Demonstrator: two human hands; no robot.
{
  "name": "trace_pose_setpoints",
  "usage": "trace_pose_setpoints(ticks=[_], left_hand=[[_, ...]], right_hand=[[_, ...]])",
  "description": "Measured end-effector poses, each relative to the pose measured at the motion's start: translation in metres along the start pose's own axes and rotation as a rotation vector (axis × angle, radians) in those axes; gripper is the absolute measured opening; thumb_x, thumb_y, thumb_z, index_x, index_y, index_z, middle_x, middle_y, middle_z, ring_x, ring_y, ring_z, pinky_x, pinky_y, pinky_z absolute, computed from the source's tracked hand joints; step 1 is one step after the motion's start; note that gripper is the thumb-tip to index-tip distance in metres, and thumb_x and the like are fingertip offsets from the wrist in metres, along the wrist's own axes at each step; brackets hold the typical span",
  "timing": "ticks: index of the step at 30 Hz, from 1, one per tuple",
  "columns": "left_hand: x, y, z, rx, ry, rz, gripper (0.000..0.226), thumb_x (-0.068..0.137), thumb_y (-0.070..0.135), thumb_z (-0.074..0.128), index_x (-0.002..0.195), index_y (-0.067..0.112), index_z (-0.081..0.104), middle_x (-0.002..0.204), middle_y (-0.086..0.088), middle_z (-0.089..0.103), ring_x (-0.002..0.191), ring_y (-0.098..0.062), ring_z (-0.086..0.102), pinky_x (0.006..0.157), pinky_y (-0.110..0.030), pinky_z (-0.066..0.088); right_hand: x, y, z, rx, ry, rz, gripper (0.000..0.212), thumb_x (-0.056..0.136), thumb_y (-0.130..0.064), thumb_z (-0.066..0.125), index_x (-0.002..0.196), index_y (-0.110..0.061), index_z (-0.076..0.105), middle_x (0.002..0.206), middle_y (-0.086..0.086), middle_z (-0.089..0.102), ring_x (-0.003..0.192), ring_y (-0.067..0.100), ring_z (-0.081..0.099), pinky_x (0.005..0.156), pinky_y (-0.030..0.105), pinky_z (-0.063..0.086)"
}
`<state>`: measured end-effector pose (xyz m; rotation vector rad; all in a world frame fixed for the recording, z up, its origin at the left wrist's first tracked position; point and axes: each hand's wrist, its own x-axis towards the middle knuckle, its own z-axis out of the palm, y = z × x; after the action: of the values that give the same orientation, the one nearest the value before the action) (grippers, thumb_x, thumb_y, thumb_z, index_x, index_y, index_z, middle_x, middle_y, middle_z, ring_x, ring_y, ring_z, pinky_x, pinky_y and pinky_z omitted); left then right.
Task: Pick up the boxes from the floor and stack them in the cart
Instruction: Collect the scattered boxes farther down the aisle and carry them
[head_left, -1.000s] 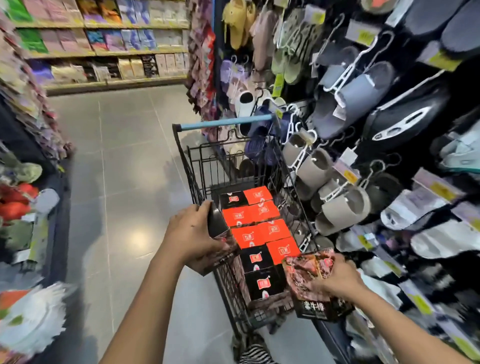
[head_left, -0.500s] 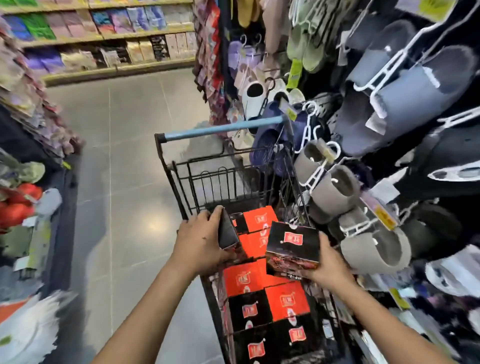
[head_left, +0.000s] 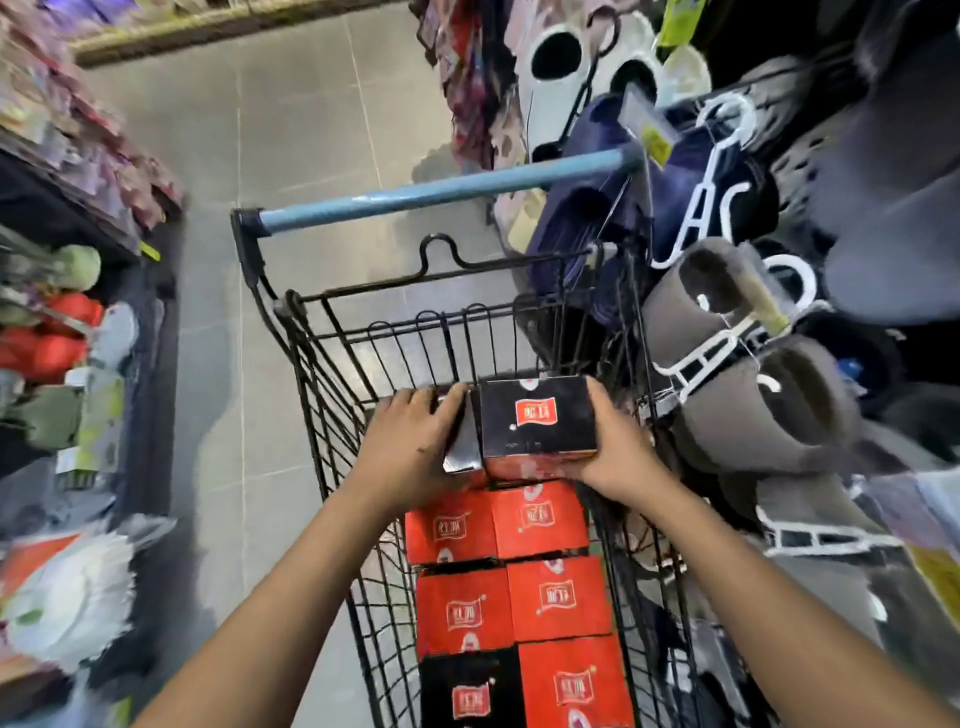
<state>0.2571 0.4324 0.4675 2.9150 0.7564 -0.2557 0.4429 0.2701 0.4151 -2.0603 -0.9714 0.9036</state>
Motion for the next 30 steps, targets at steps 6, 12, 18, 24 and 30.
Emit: trace_pose_setpoints(ticks=[6, 12, 18, 24, 30], left_hand=[[0.01, -0.005, 0.014, -0.004, -0.018, 0.064, 0.103, 0.064, 0.063, 0.073, 0.146, 0.014, 0.034, 0.132, -0.013, 0.051, 0.117, -0.035, 0.049, 0.105, -0.047, 0.035], [0.014, -0.001, 0.011, -0.048, -0.053, 0.021, 0.106, 0.065, 0.068, 0.068, 0.148, 0.018, 0.026, 0.139, -0.008, 0.044, 0.123, -0.031, 0.042, 0.11, -0.046, 0.025], [0.018, 0.004, 0.01, 0.006, -0.131, -0.039, 0.112, 0.069, 0.065, 0.066, 0.153, 0.018, 0.007, 0.143, -0.013, 0.034, 0.136, -0.035, 0.029, 0.118, -0.054, 0.005], [-0.031, 0.015, -0.012, -0.023, -0.061, -0.234, 0.122, 0.07, 0.072, 0.064, 0.153, 0.018, -0.007, 0.159, -0.02, 0.005, 0.147, -0.037, 0.001, 0.117, -0.052, -0.004], [-0.144, 0.002, -0.025, -0.116, 0.028, -0.423, 0.103, 0.08, 0.071, 0.052, 0.154, 0.018, 0.003, 0.158, -0.015, 0.015, 0.147, -0.031, 0.01, 0.119, -0.045, 0.009]], right_hand=[[0.015, 0.013, 0.002, -0.026, -0.054, -0.014, 0.115, 0.057, -0.038, 0.09, 0.147, -0.03, 0.018, 0.13, -0.001, 0.057, 0.119, 0.013, 0.057, 0.101, 0.039, 0.048], [0.015, 0.011, -0.004, -0.065, -0.14, -0.04, 0.116, 0.064, -0.027, 0.088, 0.149, -0.026, 0.009, 0.13, -0.004, 0.052, 0.117, 0.009, 0.053, 0.099, 0.023, 0.042], [0.007, -0.008, -0.011, -0.075, -0.148, 0.018, 0.107, 0.064, -0.025, 0.088, 0.146, -0.025, 0.019, 0.113, -0.006, 0.058, 0.108, 0.01, 0.056, 0.086, 0.02, 0.041], [-0.028, -0.017, 0.007, -0.264, -0.013, 0.445, 0.094, 0.073, -0.023, 0.081, 0.144, -0.006, 0.021, 0.124, 0.013, 0.06, 0.113, 0.031, 0.058, 0.085, 0.03, 0.046], [-0.1, -0.052, 0.058, -0.48, -0.254, 0.508, 0.069, 0.085, -0.027, 0.066, 0.138, 0.002, 0.031, 0.132, 0.017, 0.055, 0.12, 0.031, 0.056, 0.09, 0.031, 0.047]])
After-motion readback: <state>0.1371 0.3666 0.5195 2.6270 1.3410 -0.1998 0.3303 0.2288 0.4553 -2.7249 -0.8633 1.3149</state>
